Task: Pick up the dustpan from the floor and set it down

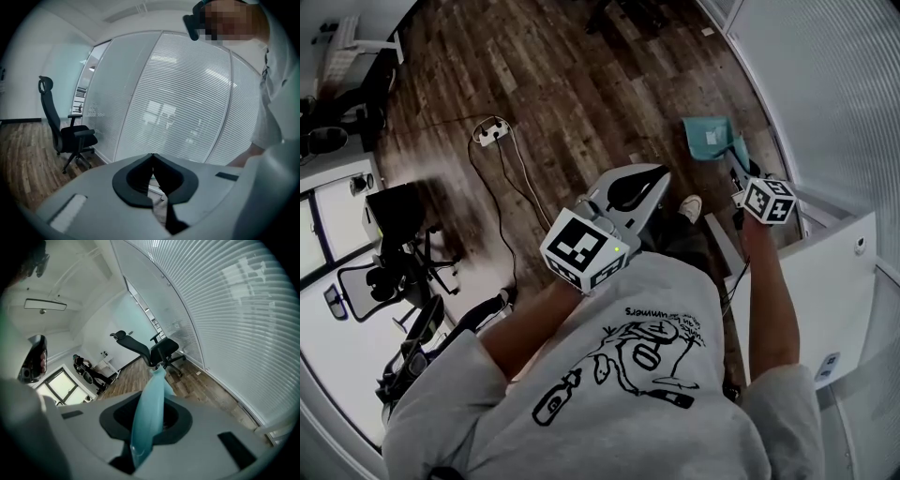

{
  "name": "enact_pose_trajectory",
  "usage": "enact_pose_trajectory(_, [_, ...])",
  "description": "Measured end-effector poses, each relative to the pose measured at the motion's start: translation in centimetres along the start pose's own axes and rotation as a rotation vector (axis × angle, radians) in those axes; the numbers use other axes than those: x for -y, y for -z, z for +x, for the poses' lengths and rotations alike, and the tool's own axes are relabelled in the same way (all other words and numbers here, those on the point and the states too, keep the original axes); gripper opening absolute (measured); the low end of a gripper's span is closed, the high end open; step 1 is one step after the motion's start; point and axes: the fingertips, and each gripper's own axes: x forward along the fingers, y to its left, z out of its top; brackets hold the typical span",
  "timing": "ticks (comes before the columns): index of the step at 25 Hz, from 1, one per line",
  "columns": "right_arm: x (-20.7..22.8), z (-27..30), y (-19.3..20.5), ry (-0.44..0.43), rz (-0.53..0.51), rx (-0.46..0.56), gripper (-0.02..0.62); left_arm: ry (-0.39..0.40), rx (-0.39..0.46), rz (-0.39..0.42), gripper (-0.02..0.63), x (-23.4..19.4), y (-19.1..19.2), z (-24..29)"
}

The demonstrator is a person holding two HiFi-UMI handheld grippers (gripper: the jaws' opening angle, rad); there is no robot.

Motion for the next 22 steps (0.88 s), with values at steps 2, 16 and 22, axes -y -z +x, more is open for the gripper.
enact_pose_trajectory(2, [0.5, 0.4, 0.2, 0.002, 0.004, -0.001, 0.043, -0.001, -0.005, -0.002, 0.002, 0.0, 0.1, 0.1])
enact_pose_trajectory(16, [3.9, 3.1, 1.2, 0.028, 0.04, -0.001, 0.043, 0.002, -0.03, -0.011, 0.002, 0.1, 0.8, 0.8])
enact_pose_trajectory(22, [5.1, 4.3, 1.4, 0.041, 0.063, -0.004, 0.043, 0.007, -0.028, -0.013, 0.002, 0.2, 0.7, 1.3])
